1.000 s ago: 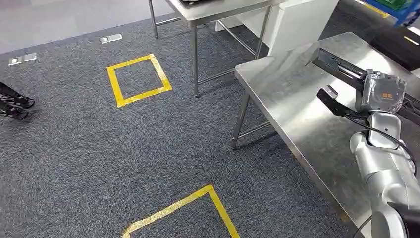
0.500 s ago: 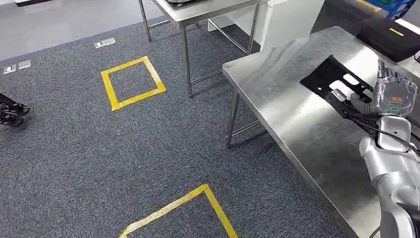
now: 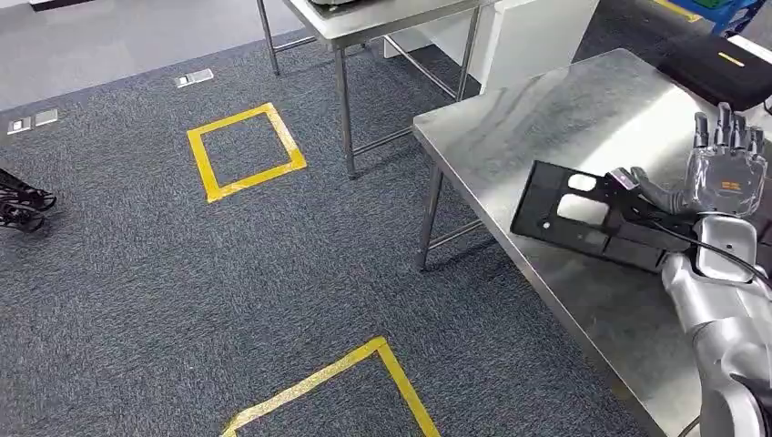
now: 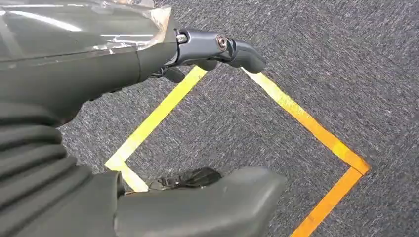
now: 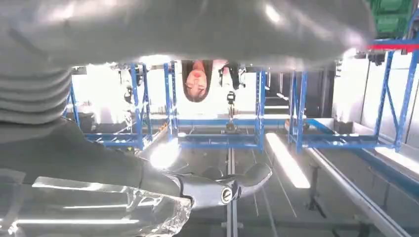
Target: Take the parts from the cabinet and place them on the table.
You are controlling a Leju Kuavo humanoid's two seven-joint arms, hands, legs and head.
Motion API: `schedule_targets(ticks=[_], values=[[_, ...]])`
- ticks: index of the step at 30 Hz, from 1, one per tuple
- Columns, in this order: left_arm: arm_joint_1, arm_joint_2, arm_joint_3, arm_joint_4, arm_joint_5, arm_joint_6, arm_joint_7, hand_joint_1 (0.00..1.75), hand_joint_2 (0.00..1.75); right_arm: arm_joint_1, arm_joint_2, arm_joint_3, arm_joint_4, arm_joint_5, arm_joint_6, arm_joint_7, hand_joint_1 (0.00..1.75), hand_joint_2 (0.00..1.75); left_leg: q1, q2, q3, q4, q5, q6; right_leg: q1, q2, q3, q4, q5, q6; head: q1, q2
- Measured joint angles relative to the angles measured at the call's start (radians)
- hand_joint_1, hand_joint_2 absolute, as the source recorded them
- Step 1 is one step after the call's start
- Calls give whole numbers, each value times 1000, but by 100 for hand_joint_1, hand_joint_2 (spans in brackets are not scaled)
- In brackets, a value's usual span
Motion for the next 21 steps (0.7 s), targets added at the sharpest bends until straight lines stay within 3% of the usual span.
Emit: schedule_targets(ticks=[1, 2, 9, 12, 16, 21], values=[[0, 0, 0, 0, 0, -1, 0, 0, 0, -3, 0, -2, 2, -7, 20, 2, 0, 0, -1, 0, 0, 0, 0, 0, 0, 0, 0, 0, 0, 0, 0, 0], [0, 0, 0, 0, -1, -3, 0, 0, 0, -5, -1, -5, 5, -12, 49, 7, 0, 175, -2, 0, 0, 0, 0, 0, 0, 0, 0, 0, 0, 0, 0, 0], [0, -1, 0, 0, -10, -15, 1, 0, 0, -40, -15, -35, 44, -49, 368, 80, 0, 175, -8, 0, -3, 2, 1, 2, -4, 0, 0, 0, 2, 3, 1, 0], [-1, -1, 1, 0, -11, -20, 1, 0, 0, -61, -19, -48, 60, -63, 441, 80, 0, 175, -9, 0, -4, 4, 1, 2, -5, 0, -1, 0, 3, 4, 0, 0], [-1, -1, 5, 0, -13, -19, 1, 0, 0, -88, -27, -60, 68, -88, 412, 56, 0, 175, -9, 0, -5, 4, 1, 3, -5, 0, -1, 0, 3, 5, 1, 0], [-1, -2, 9, 0, -14, -14, 9, 0, 0, -107, -28, -65, 67, -105, 291, 17, 0, 175, -9, 0, -5, 4, 1, 3, -5, 0, -1, 0, 3, 5, 0, 0]])
